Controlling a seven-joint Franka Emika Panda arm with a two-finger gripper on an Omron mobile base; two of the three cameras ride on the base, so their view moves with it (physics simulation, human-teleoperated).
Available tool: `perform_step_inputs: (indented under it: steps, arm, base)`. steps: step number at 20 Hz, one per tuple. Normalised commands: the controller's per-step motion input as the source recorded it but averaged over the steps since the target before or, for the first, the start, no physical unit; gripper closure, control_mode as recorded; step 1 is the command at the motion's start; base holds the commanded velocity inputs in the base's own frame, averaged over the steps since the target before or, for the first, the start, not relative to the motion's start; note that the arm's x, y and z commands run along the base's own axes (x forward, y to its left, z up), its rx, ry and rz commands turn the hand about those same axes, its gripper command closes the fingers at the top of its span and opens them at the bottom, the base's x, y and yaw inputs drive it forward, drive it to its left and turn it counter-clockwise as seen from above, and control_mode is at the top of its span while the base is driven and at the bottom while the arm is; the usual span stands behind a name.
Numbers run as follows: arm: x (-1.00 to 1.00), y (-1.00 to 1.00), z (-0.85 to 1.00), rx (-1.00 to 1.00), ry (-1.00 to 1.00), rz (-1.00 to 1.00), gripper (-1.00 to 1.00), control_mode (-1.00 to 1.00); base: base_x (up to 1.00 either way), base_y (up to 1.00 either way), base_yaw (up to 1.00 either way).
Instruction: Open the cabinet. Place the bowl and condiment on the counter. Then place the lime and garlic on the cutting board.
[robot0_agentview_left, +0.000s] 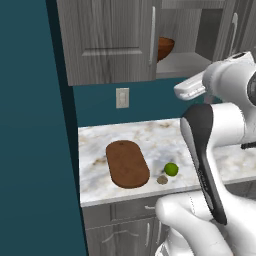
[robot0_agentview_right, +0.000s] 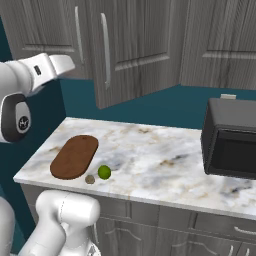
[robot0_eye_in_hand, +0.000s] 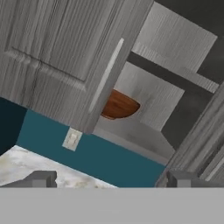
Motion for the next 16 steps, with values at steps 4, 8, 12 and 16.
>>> perform_step_inputs:
  steps: [4,8,12,16]
  arm:
    - [0.33,0.23,-0.01,-0.06,0.00,-0.14,-1.00,-1.00]
    - [0.49,0.09,-0.02,-0.05,0.04,-0.15,-1.00,-1.00]
    - [0.49,0.01,-0.06,-0.04,0.08,-0.13,-1.00,-1.00]
    - [0.38,0.00,-0.10,-0.02,0.06,-0.05,-1.00,-1.00]
  base:
    - [0.00,0.00,0.00]
    - [0.00,0.00,0.00]
    - [0.00,0.00,0.00]
    - [0.00,0.00,0.00]
